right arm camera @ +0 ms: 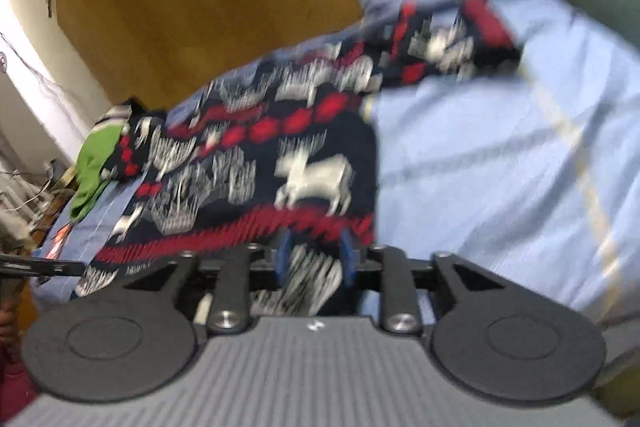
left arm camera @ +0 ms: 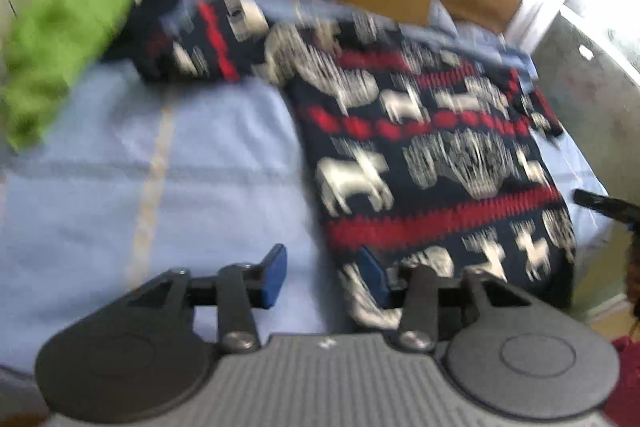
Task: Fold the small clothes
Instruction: 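Grasp the sweater hem with both tools and lift it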
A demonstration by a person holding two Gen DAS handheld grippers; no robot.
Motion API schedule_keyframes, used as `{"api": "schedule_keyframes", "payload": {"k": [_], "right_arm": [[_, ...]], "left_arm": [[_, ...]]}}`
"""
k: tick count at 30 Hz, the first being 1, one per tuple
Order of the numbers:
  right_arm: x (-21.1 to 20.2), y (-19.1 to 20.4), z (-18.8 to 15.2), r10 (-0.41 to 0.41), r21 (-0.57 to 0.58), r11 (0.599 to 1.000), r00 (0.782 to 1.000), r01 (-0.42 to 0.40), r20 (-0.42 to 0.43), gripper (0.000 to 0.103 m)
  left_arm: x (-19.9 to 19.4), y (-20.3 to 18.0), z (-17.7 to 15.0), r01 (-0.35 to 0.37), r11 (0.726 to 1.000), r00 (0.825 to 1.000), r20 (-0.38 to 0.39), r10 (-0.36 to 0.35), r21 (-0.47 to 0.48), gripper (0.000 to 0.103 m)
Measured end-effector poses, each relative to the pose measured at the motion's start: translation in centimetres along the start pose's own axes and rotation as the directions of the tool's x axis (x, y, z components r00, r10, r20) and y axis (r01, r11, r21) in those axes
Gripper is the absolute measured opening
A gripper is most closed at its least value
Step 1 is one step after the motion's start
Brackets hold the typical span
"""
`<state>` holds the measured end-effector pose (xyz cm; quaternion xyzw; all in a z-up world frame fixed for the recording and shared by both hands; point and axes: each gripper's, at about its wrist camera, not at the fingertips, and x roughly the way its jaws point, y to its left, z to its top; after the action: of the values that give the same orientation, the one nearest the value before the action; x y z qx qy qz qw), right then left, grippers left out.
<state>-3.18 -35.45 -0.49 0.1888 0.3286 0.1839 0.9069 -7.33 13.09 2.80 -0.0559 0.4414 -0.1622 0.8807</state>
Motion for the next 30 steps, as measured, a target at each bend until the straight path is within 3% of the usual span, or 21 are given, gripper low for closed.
{"api": "schedule_keyframes", "payload": {"k": [5, 8, 11, 14, 17, 20, 23, 25, 28, 29, 30], "right_arm": [[-1.1, 0.6, 4.4, -0.037, -0.052, 0.998, 0.991, 0.044, 0.129, 0.044], [0.8, 2.5, 7.4, 0.013, -0.142, 0.990, 0.988, 0.009, 0.154, 0.044], [4.6, 4.7, 10.8, 0.068, -0.239, 0.971, 0.986, -0.031, 0.152, 0.048], [10.7, 6.0, 14.6, 0.080, -0.266, 0.963, 0.991, -0.050, 0.104, 0.051], [17.4, 6.4, 17.4, 0.088, -0.249, 0.965, 0.996, -0.084, 0.007, 0.054], [23.5, 6.8, 19.1, 0.099, -0.225, 0.968, 0.992, -0.115, -0.084, 0.057], [28.5, 7.5, 20.2, 0.130, -0.192, 0.968, 0.979, -0.160, -0.158, 0.067], [31.2, 7.9, 20.5, 0.134, -0.195, 0.965, 0.970, -0.174, -0.200, 0.072], [33.3, 8.5, 19.8, 0.104, -0.238, 0.957, 0.964, -0.164, -0.245, 0.072], [33.3, 8.8, 19.3, 0.092, -0.275, 0.948, 0.965, -0.161, -0.246, 0.061], [33.0, 9.4, 18.9, 0.067, -0.334, 0.932, 0.971, -0.143, -0.229, 0.022]], "left_arm": [[-1.8, 0.6, 5.2, -0.133, 0.990, 0.981, 0.148, 0.125, 0.046, 0.049], [-0.5, -0.4, 9.6, -0.192, 0.974, 0.966, 0.198, 0.166, 0.123, 0.062], [2.7, -1.4, 14.0, -0.202, 0.958, 0.965, 0.206, 0.160, 0.204, 0.076], [8.0, -2.4, 18.3, -0.203, 0.948, 0.972, 0.168, 0.165, 0.247, 0.077], [13.4, -3.2, 21.1, -0.141, 0.945, 0.988, 0.109, 0.114, 0.294, 0.085], [17.5, -4.1, 21.6, -0.138, 0.927, 0.990, 0.089, 0.113, 0.349, 0.092], [20.5, -4.6, 21.3, -0.142, 0.897, 0.990, 0.069, 0.125, 0.419, 0.103], [22.3, -4.3, 21.1, -0.160, 0.883, 0.986, 0.041, 0.159, 0.442, 0.103], [23.7, -3.3, 20.6, -0.150, 0.891, 0.985, -0.014, 0.173, 0.429, 0.102], [23.5, -3.2, 20.4, -0.140, 0.896, 0.987, -0.007, 0.158, 0.421, 0.091], [23.1, -3.2, 20.2, -0.115, 0.899, 0.992, -0.003, 0.128, 0.422, 0.066]]}}
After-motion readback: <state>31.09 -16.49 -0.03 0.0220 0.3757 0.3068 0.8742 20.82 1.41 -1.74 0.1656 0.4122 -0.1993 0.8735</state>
